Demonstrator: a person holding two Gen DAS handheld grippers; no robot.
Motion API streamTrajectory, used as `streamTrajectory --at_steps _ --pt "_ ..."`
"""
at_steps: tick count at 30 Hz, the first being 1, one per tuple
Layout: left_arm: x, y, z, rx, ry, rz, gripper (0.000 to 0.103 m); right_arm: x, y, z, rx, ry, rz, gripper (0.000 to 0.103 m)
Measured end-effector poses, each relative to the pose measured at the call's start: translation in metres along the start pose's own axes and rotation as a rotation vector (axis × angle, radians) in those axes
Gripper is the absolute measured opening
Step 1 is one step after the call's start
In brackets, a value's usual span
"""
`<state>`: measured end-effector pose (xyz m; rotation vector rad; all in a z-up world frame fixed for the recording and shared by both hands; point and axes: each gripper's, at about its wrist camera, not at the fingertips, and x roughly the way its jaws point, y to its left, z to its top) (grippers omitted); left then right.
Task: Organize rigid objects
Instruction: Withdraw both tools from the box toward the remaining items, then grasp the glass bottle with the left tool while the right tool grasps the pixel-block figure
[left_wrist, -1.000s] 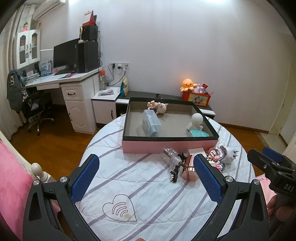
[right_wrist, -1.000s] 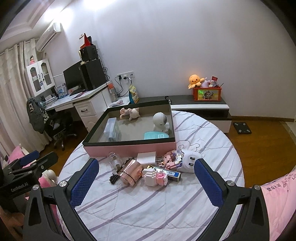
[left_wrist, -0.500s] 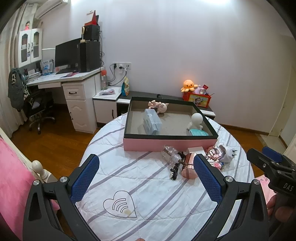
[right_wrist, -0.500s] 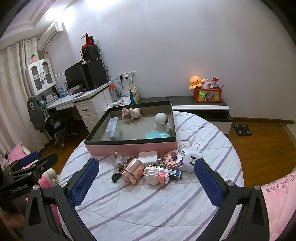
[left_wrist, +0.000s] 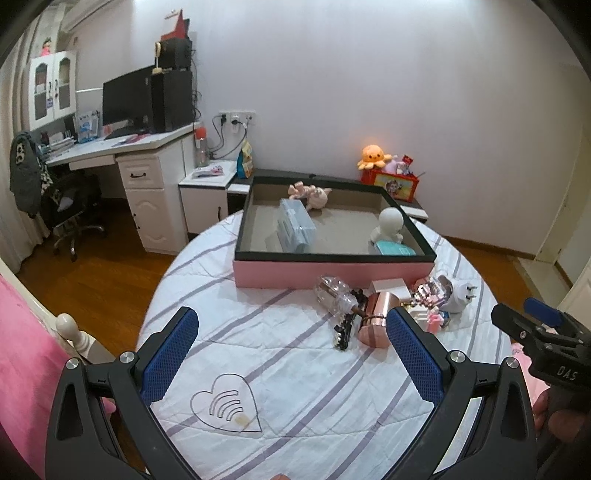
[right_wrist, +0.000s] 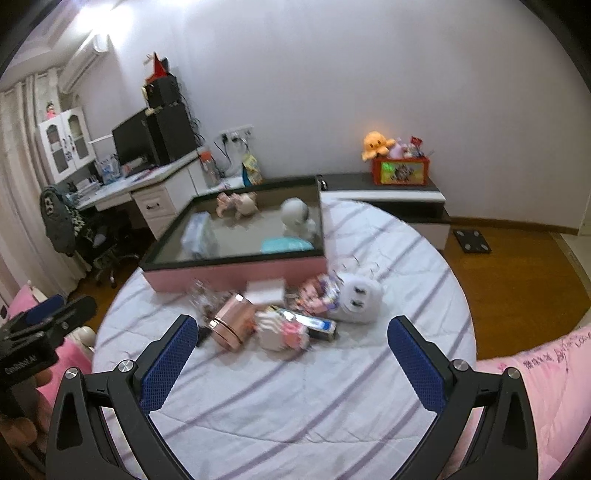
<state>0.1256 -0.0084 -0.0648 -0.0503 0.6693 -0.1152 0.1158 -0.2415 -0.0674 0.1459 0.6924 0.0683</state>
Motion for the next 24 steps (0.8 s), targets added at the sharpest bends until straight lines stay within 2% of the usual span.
streamTrajectory --at_steps 7,15,24 --pt "0.023 -0.008 -0.006 0.009 0.054 -0.011 0.103 0.020 -0.016 -0.010 0.026 0.063 -0.018 0.103" --pt "0.059 -0.009 -0.004 0.014 0.106 0.006 0.103 0.053 -0.009 -0.016 0.004 0.131 0.013 0.103" --pt "0.118 -0.019 0.004 0.022 0.184 -0.038 0.103 0.088 -0.005 -0.022 0.003 0.188 -0.004 0.103"
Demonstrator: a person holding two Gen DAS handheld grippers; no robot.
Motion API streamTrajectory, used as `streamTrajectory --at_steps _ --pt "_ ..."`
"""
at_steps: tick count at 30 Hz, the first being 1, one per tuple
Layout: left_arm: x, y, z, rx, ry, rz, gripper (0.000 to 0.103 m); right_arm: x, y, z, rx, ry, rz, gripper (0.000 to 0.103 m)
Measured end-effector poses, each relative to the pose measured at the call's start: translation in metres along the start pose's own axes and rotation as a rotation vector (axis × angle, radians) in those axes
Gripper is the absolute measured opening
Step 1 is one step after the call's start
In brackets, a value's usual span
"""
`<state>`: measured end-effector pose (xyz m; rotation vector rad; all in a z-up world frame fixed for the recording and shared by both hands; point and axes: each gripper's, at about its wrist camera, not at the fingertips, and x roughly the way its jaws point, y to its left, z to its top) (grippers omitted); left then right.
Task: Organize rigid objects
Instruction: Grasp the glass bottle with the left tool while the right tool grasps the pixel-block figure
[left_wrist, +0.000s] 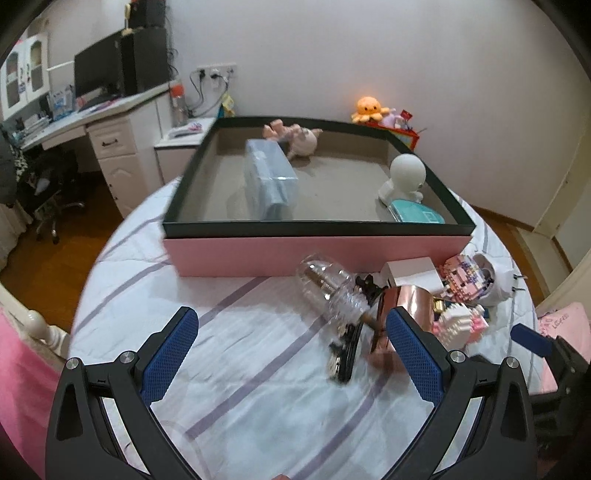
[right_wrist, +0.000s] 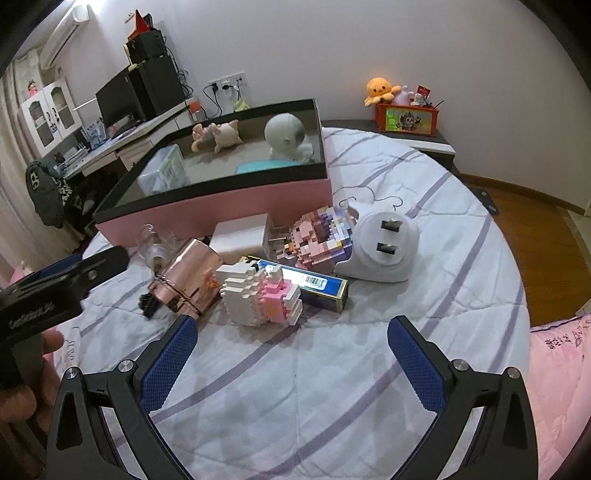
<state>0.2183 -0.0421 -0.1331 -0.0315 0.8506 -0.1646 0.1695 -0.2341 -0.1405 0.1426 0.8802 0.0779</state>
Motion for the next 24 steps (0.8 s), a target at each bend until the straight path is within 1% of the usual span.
streamTrajectory --at_steps 4,6,8,9,10,11,12,13,14,15,16,19,21,24 --pt "0.028 -0.004 0.007 -0.012 0.041 -0.025 0.103 0.009 0.002 0.002 -0.001 0.009 -0.010 0.103" --pt "0.039 -0.007 0.008 -0.010 0.054 -0.020 0.103 0.014 0.003 0.004 -0.003 0.013 -0.012 0.102" --pt "0.051 -0.006 0.008 -0.018 0.065 -0.015 0.100 0.019 0.007 0.004 -0.010 0.020 -0.009 0.099" --pt "0.056 -0.004 0.008 -0.028 0.076 -0.022 0.094 0.021 0.009 0.004 -0.014 0.024 -0.006 0.098" --pt "0.060 -0.001 0.007 -0.042 0.084 -0.038 0.092 0.022 0.011 0.004 -0.016 0.023 -0.009 0.098" --pt "0.060 0.001 0.007 -0.048 0.073 -0.043 0.091 0.022 0.012 0.004 -0.016 0.017 -0.012 0.097" --pt "0.059 0.002 0.008 -0.041 0.067 -0.045 0.084 0.022 0.012 0.005 -0.014 0.014 -0.007 0.094" --pt "0.058 0.003 0.008 -0.034 0.062 -0.044 0.072 0.023 0.012 0.005 -0.011 0.015 -0.005 0.091" --pt "0.057 0.004 0.008 -0.030 0.057 -0.044 0.064 0.024 0.013 0.006 -0.012 0.016 -0.015 0.083" --pt "0.058 0.006 0.008 -0.027 0.061 -0.043 0.055 0.026 0.013 0.007 -0.013 0.014 -0.022 0.078" --pt "0.057 0.009 0.007 -0.027 0.065 -0.058 0.055 0.026 0.013 0.007 -0.011 0.013 -0.022 0.077" --pt "0.054 0.015 0.005 -0.029 0.059 -0.070 0.054 0.026 0.013 0.006 -0.013 0.003 -0.024 0.071" --pt "0.049 0.019 0.002 -0.037 0.053 -0.076 0.054 0.024 0.011 0.005 -0.013 -0.004 -0.022 0.057" --pt "0.044 0.025 -0.002 -0.050 0.047 -0.083 0.054 0.020 0.009 0.004 -0.013 -0.007 -0.007 0.048"
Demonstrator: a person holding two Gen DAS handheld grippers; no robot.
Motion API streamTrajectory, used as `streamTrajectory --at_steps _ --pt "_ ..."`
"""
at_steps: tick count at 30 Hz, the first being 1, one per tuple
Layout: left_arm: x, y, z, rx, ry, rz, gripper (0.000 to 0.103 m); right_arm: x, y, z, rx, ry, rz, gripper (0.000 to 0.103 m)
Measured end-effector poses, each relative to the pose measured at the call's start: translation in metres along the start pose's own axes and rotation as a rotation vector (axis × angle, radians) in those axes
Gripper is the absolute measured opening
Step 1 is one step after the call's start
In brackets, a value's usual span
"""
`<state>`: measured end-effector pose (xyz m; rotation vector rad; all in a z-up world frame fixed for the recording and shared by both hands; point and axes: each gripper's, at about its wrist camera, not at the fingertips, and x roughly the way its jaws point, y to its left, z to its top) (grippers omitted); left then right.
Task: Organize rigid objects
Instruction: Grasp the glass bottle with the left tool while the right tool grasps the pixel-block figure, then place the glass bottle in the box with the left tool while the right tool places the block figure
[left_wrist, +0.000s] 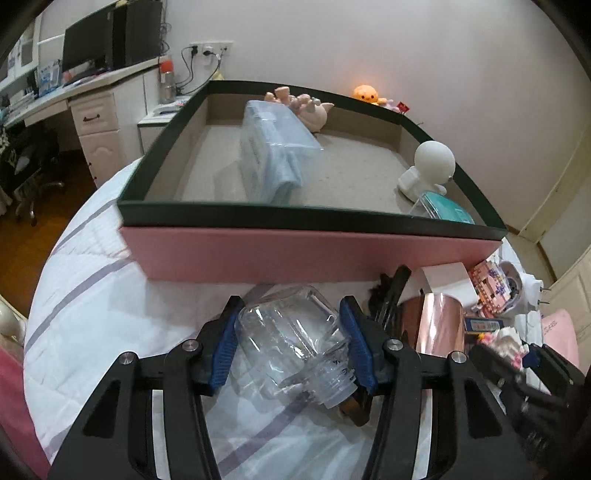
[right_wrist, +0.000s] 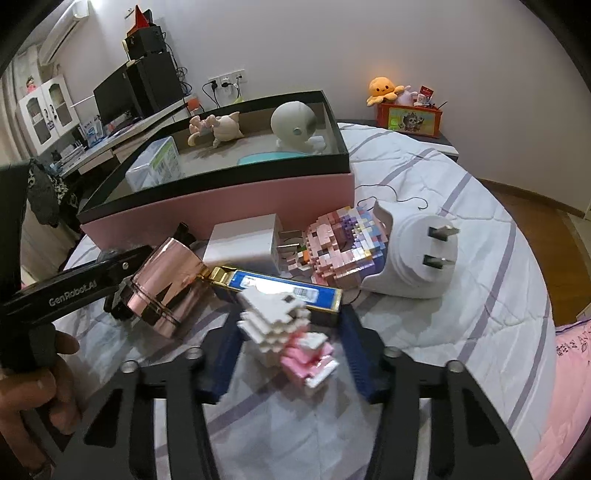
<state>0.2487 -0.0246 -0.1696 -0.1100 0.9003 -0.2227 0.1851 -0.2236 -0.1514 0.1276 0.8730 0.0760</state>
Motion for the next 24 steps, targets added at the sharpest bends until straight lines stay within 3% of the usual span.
streamTrajectory --at_steps 13,24 --pt "-0.035 0.019 -0.012 -0.023 -0.041 0.015 0.054 -0.022 0.005 -0.011 -0.022 -0.010 0.035 0.042" --pt "-0.038 0.017 -0.023 -0.019 -0.033 0.014 0.054 -0.009 0.009 -0.021 -0.061 0.037 0.053 0.039"
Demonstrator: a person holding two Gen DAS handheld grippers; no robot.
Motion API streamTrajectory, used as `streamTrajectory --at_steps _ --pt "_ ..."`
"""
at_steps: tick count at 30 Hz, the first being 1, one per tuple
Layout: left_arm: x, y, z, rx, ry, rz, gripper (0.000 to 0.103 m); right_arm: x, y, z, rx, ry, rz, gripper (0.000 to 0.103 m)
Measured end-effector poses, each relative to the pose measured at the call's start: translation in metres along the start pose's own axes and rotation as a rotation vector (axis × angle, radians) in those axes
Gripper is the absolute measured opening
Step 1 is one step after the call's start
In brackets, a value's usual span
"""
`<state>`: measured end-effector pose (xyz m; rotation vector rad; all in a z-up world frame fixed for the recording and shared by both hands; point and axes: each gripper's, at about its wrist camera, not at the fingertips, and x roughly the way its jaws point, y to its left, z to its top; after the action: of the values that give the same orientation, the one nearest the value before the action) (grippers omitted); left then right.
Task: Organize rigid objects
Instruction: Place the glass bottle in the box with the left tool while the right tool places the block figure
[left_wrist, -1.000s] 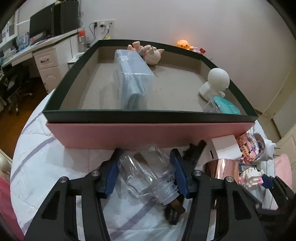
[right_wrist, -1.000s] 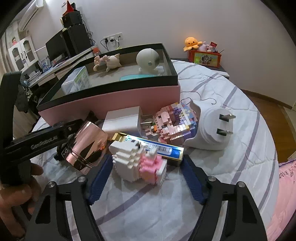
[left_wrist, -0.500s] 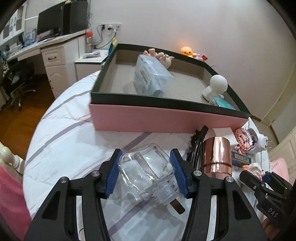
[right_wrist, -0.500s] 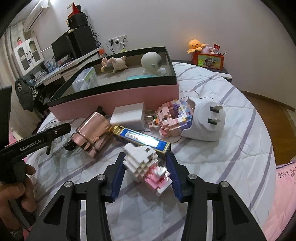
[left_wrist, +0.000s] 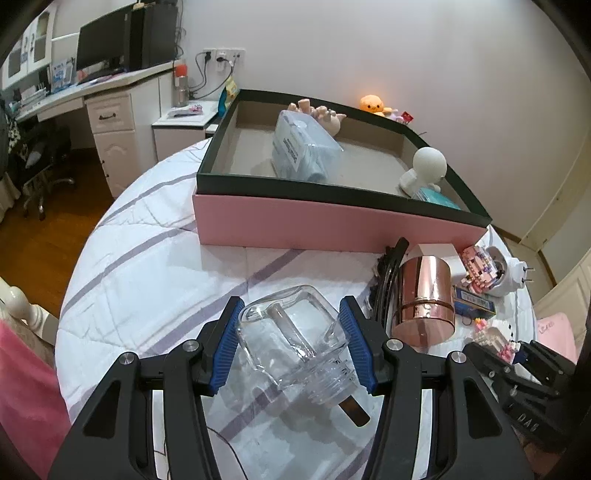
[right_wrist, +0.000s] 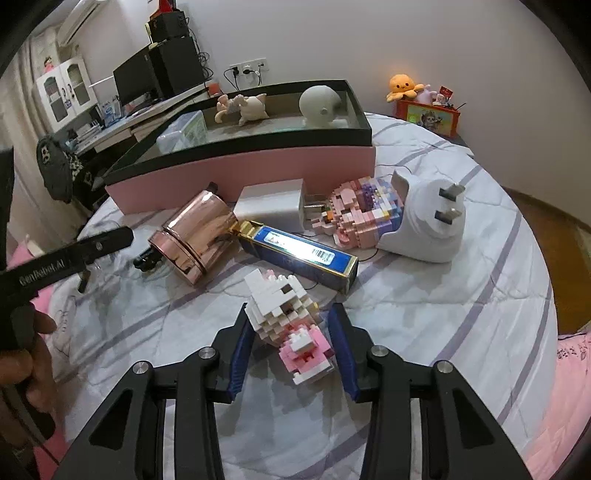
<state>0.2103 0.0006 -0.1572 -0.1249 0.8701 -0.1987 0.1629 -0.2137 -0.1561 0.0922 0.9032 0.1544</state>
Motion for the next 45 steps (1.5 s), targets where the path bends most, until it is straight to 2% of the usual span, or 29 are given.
streamTrajectory --at_steps 13,18,24,28,33,41,45 --pt "-0.029 0.000 0.014 0.008 -0.066 -0.012 0.054 -0.035 -0.001 0.024 0.006 -0.082 0.086 0.038" --pt "-0.040 -0.002 0.042 0.027 -0.124 -0.015 0.054 -0.046 -0.001 0.062 -0.031 -0.147 0.099 0.038" --pt "-0.046 -0.008 0.097 0.053 -0.211 -0.024 0.054 -0.043 0.001 0.120 -0.078 -0.215 0.096 0.038" --pt "-0.030 -0.013 0.132 0.057 -0.225 -0.032 0.054 -0.022 0.004 0.156 -0.089 -0.212 0.108 0.038" --pt "0.006 -0.025 0.164 0.072 -0.199 -0.046 0.054 0.016 0.008 0.183 -0.099 -0.172 0.097 0.038" --pt "0.062 -0.038 0.178 0.088 -0.123 -0.062 0.054 0.066 0.001 0.195 -0.092 -0.099 0.071 0.038" --pt "0.078 -0.040 0.179 0.093 -0.090 -0.032 0.056 0.079 0.002 0.197 -0.107 -0.068 0.054 0.039"
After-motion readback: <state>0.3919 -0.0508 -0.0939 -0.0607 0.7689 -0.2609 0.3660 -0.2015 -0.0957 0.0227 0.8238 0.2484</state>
